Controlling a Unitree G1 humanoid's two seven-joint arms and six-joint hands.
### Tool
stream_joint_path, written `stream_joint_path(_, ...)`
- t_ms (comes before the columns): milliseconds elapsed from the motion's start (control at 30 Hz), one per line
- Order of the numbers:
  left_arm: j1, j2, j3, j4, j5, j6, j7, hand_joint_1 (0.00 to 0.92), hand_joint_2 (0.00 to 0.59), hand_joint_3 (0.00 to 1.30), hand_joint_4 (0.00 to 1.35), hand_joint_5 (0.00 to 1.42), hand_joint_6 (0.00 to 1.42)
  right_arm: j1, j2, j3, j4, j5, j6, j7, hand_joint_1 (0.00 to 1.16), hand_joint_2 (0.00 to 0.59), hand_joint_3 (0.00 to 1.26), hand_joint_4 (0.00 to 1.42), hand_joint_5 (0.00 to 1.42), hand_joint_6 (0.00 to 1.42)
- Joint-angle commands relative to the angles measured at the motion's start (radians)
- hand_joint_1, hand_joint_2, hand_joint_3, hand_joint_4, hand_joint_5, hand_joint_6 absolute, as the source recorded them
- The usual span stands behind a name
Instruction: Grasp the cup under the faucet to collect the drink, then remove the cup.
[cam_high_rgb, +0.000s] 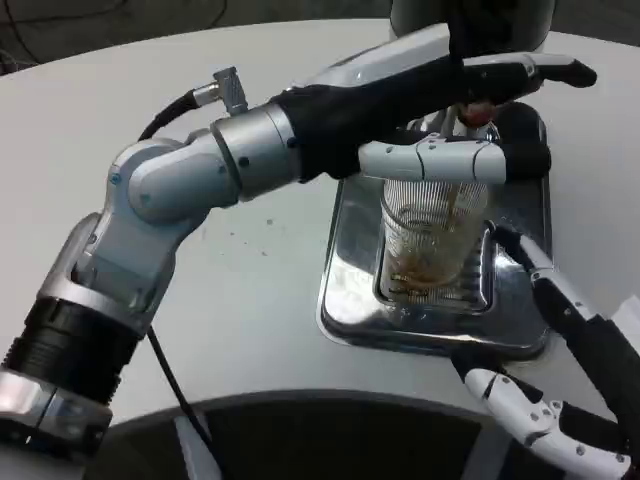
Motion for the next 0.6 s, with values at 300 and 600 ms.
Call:
stream_joint_path(300, 0.048, 0.030, -0.030, -0.008, 0.049, 0.027, -0.032, 0.000, 0.110, 0.15, 0.04, 0.06, 0.06, -0.019, 0.003, -0.010, 0.149, 0.110, -0.075, -0.188, 0.57, 0.279, 0.00, 0.00, 0.03, 0.00)
stream_joint_path(600, 0.053, 0.034, -0.029, -0.022, 0.045, 0.033, -0.032, 0.000, 0.110, 0.15, 0.04, 0.06, 0.06, -0.111, -0.009, 0.005, 0.328, 0.136, -0.170, -0.316, 0.58, 0.267, 0.00, 0.00, 0.03, 0.00)
